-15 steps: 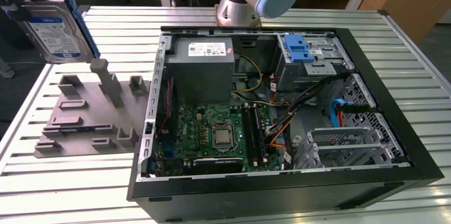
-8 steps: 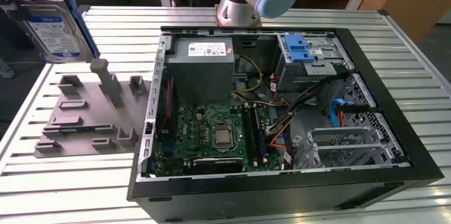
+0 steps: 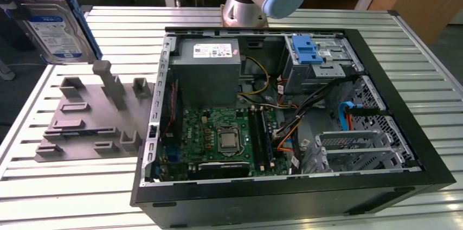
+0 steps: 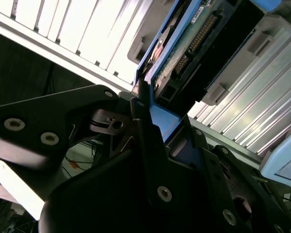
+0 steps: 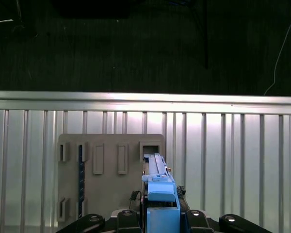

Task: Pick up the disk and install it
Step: 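Pick up the disk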

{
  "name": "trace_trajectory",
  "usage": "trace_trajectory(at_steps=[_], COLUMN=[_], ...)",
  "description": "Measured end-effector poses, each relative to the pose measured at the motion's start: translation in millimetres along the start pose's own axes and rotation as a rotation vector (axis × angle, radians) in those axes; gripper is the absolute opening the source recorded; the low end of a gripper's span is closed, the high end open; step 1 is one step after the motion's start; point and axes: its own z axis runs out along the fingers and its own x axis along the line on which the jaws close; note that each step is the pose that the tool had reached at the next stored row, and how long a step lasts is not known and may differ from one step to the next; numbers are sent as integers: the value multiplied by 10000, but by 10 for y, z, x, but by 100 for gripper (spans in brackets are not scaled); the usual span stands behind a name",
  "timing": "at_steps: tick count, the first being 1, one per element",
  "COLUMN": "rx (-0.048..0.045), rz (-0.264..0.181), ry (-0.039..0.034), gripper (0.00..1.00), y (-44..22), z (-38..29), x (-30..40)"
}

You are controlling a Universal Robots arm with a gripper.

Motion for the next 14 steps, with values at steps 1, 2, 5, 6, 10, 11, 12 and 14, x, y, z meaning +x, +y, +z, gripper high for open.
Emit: trace_trajectory(at_steps=[1, 2, 5, 6, 10, 11, 12, 14], rx=[0, 1, -1, 0, 0, 1, 1, 0], rz=[0, 0, -1, 0, 0, 0, 0, 0], ry=[0, 0, 0, 0, 0, 0, 0, 0], gripper=[36, 36, 36, 36, 36, 36, 36, 36], y=[0, 0, 0, 0, 1, 1, 1, 1], z=[-4, -7, -23, -29, -44, -46, -49, -55], x=[0, 0, 0, 0, -1, -1, -1, -1])
